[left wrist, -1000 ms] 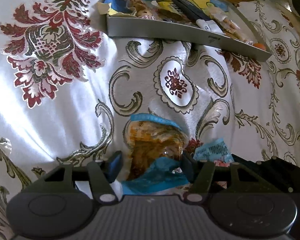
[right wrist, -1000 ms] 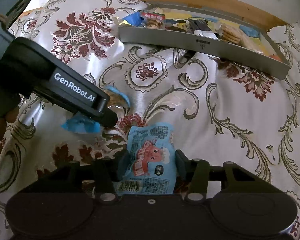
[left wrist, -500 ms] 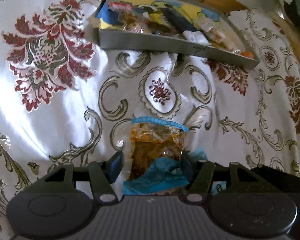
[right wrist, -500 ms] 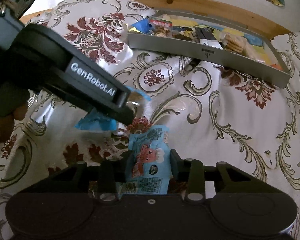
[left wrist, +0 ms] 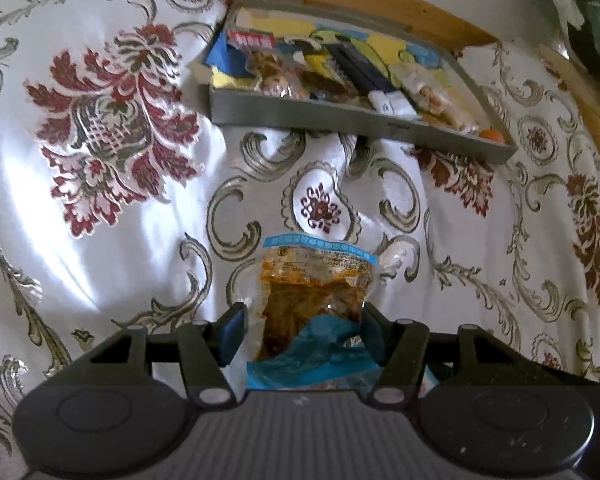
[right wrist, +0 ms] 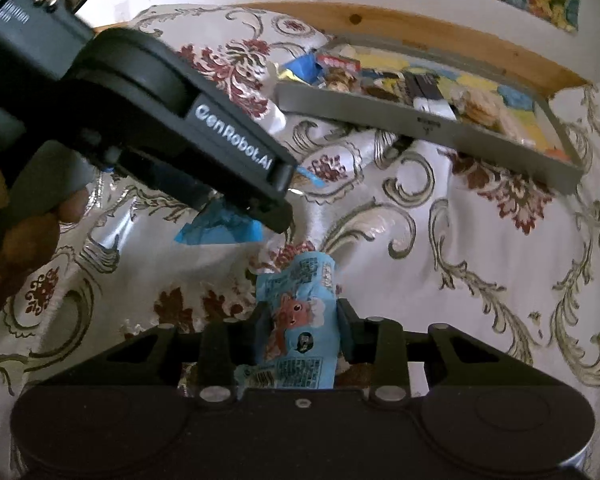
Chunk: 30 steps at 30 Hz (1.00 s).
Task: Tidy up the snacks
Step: 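Carry the snack bar with the left tool while the right tool carries the shrimp pack to the tray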
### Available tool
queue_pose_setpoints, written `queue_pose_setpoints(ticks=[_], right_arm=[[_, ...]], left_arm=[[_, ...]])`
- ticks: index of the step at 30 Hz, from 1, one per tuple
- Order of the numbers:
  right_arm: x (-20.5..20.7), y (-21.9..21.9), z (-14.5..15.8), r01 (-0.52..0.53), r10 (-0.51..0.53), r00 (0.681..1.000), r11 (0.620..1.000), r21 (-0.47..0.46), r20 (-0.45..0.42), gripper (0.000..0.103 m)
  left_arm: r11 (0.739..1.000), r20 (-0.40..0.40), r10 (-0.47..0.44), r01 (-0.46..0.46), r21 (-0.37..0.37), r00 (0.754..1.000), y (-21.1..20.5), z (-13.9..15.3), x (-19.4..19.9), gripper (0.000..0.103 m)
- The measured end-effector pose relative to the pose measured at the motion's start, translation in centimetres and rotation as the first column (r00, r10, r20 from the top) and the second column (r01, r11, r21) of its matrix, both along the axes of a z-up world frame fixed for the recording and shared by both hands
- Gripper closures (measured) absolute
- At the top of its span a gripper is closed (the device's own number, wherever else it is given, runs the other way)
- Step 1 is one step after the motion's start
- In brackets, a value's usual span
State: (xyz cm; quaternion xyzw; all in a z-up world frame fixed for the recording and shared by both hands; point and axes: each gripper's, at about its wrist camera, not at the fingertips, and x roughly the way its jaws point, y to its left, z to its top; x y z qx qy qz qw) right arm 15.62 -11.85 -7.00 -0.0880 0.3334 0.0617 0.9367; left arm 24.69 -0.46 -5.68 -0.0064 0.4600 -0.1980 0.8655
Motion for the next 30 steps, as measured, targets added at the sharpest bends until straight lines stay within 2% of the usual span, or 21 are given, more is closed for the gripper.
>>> queue_pose_setpoints(ticks=[8, 14, 20, 26, 30], right_arm=[[-1.1, -0.5, 1.5, 0.026, -0.023, 0.998, 0.998, -0.050, 0.064, 0.067], [-0.7, -1.8, 3.5, 0.045, -0.039, 0.991, 0.998, -0.050, 0.130, 0.067], [1.1, -2.9, 5.6, 0.049, -0.042, 0.982, 0.998, -0.031, 0.182, 0.067], [4.8, -4.1, 8.0, 0.052, -0.042, 0.967, 0.998, -0.034, 0.251, 0.067], [8.0, -5.2, 9.9, 0.061, -0.057, 0.955, 0.998, -0.005, 0.292, 0.067]], left_arm=[[0.998, 0.070, 0.047, -0.043, -0.052, 0.996, 0.9, 1.6, -0.5, 0.039], [0.990, 0.179, 0.113, -0.096, -0.099, 0.977, 1.1, 2.7, -1.1, 0.039], [0.983, 0.271, 0.161, -0.130, -0.129, 0.949, 1.1, 3.7, -0.3, 0.039], [0.976, 0.347, 0.193, -0.145, -0.162, 0.918, 0.5, 5.9, 3.0, 0.039], [0.965, 0.421, 0.232, -0.153, -0.213, 0.877, 0.0, 6.8, 5.8, 0.039]])
